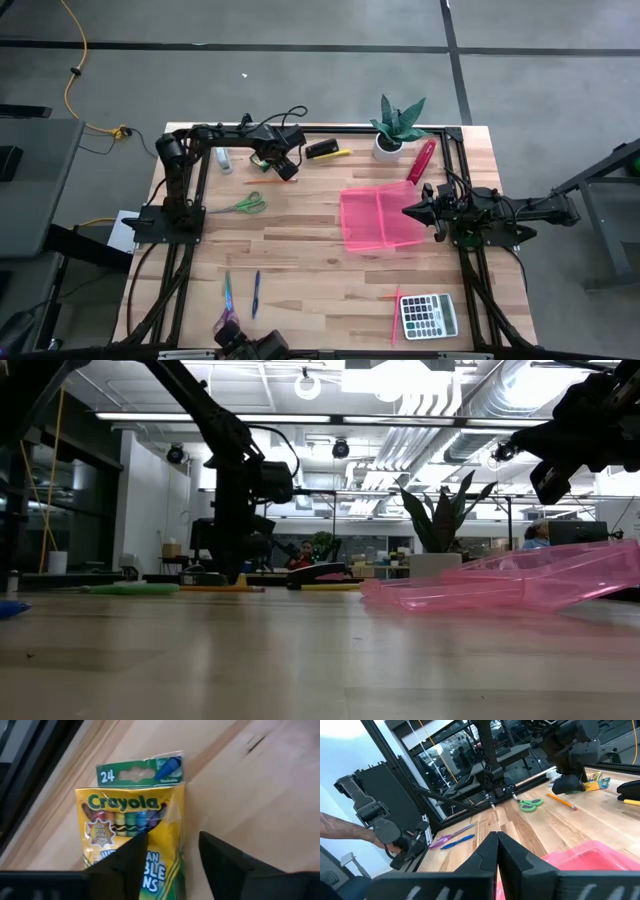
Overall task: Pack school essentials
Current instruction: Put the orange crayon box into the pink supply box
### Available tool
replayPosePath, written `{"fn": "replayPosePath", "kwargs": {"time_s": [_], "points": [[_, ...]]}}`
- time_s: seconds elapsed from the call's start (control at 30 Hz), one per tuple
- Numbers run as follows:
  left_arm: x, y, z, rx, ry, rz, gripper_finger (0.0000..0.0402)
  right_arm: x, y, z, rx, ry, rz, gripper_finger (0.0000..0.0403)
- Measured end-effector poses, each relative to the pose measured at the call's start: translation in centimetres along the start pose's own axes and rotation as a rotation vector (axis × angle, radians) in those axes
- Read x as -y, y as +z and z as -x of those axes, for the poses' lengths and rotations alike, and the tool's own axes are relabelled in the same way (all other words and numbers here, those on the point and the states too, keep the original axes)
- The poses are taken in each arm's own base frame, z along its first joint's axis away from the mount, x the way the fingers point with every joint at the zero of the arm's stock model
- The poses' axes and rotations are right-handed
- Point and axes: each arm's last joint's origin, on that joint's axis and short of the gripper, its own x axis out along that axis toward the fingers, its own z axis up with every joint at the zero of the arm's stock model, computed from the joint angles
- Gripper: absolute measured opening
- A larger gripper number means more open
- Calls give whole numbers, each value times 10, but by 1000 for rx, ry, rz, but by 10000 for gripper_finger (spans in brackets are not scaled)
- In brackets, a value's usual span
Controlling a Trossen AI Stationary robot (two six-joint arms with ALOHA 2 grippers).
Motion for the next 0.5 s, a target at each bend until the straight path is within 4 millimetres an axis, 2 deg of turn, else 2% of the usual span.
{"fn": "replayPosePath", "kwargs": {"time_s": [0.23,0.37,0.5], "points": [[-1,2,1,13,15,-71,19,0,0,0,0,0,0,0],[-3,3,9,21,2,-116,12,0,0,0,0,0,0,0],[-12,4,34,96,-25,-106,3,0,0,0,1,0,0,0]]}}
